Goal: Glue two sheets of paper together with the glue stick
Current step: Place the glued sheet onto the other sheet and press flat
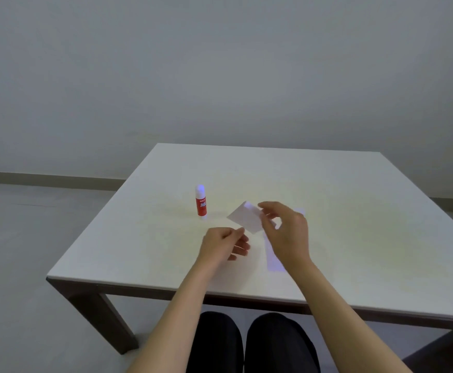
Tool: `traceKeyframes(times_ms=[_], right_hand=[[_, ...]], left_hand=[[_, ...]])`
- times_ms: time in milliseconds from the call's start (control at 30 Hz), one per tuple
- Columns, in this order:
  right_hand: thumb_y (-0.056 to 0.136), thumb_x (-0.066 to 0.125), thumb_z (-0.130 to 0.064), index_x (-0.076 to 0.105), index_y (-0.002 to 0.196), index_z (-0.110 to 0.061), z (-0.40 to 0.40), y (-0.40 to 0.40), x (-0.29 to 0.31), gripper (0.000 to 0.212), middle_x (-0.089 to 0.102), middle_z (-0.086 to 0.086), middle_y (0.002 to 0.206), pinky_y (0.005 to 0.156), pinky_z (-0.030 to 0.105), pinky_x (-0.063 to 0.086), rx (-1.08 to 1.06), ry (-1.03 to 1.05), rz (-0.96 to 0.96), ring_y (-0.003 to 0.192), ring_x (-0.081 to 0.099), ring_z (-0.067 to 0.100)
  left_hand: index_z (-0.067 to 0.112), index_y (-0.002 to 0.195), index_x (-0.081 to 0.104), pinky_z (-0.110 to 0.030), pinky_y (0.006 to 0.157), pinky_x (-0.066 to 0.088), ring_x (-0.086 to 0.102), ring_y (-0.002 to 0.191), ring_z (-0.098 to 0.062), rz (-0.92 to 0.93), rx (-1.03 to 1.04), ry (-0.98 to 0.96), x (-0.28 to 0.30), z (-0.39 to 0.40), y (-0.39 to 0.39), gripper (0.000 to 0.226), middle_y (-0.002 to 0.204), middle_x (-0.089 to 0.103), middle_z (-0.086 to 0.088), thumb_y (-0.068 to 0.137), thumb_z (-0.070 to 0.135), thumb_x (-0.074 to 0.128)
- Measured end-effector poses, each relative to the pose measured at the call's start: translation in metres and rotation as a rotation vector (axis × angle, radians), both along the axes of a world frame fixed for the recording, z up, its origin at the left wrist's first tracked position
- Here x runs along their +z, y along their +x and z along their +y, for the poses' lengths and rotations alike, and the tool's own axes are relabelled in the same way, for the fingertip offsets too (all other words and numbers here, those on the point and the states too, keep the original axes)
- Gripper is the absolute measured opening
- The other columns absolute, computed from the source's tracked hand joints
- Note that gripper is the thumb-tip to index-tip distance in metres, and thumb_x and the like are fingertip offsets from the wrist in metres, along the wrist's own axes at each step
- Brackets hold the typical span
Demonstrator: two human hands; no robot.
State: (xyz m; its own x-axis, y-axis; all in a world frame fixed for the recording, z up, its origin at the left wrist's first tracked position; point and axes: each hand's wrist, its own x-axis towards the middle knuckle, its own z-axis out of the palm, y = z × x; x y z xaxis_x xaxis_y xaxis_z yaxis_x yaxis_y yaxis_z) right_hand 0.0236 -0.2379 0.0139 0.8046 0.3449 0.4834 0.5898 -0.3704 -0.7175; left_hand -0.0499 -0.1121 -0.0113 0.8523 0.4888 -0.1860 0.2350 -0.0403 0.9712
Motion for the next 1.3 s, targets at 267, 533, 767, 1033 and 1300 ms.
traceKeyframes(times_ms=[267,533,767,1033,1300], right_hand=[[0.086,0.062,-0.002,0.068,0.091,-0.026,-0.025,-0.002,-0.003,0.025,0.073,-0.007,0.086,0.081,0.020,0.051,0.018,0.407,0.433,0.084,0.069,0.004],[0.091,0.061,-0.027,0.073,0.076,-0.013,-0.038,0.013,-0.004,0.024,0.075,0.008,0.074,0.069,0.026,0.055,0.014,0.435,0.560,0.072,0.072,0.019],[0.091,0.061,-0.015,0.072,0.083,-0.007,-0.056,0.023,-0.014,0.016,0.076,0.009,0.080,0.063,0.028,0.048,0.183,0.259,0.847,0.065,0.071,0.018],[0.084,0.067,-0.011,0.067,0.070,-0.005,-0.063,0.042,-0.009,0.015,0.062,0.005,0.063,0.050,0.025,0.036,0.005,0.155,0.838,0.051,0.054,0.017],[0.081,0.067,-0.006,0.062,0.059,-0.004,-0.078,0.038,-0.025,0.023,0.056,0.003,0.046,0.034,0.017,0.030,-0.067,-0.058,0.752,0.034,0.041,0.011]], left_hand=[[0.006,0.103,0.068,-0.025,0.066,0.058,0.075,0.083,-0.016,-0.096,0.057,-0.662,0.014,-0.048,0.035,0.022,0.087,0.078,-0.004,0.085,0.017,0.070],[0.015,0.096,0.061,-0.020,0.061,0.051,0.071,0.072,-0.014,-0.182,0.279,-0.311,0.010,-0.043,0.043,0.029,0.079,0.072,-0.003,0.073,0.010,0.079],[0.014,0.095,0.068,-0.020,0.063,0.055,0.066,0.072,-0.017,-0.171,0.288,-0.365,0.000,-0.027,0.039,0.022,0.080,0.069,-0.006,0.076,0.006,0.075],[0.020,0.099,0.067,-0.022,0.063,0.056,0.065,0.054,-0.004,-0.089,0.155,-0.030,-0.007,-0.030,0.028,0.033,0.066,0.070,0.003,0.071,0.009,0.080],[0.027,0.113,0.057,-0.020,0.069,0.043,0.065,0.087,-0.006,0.062,0.007,0.198,-0.013,-0.036,0.021,0.052,0.070,0.073,0.005,0.068,0.021,0.082]])
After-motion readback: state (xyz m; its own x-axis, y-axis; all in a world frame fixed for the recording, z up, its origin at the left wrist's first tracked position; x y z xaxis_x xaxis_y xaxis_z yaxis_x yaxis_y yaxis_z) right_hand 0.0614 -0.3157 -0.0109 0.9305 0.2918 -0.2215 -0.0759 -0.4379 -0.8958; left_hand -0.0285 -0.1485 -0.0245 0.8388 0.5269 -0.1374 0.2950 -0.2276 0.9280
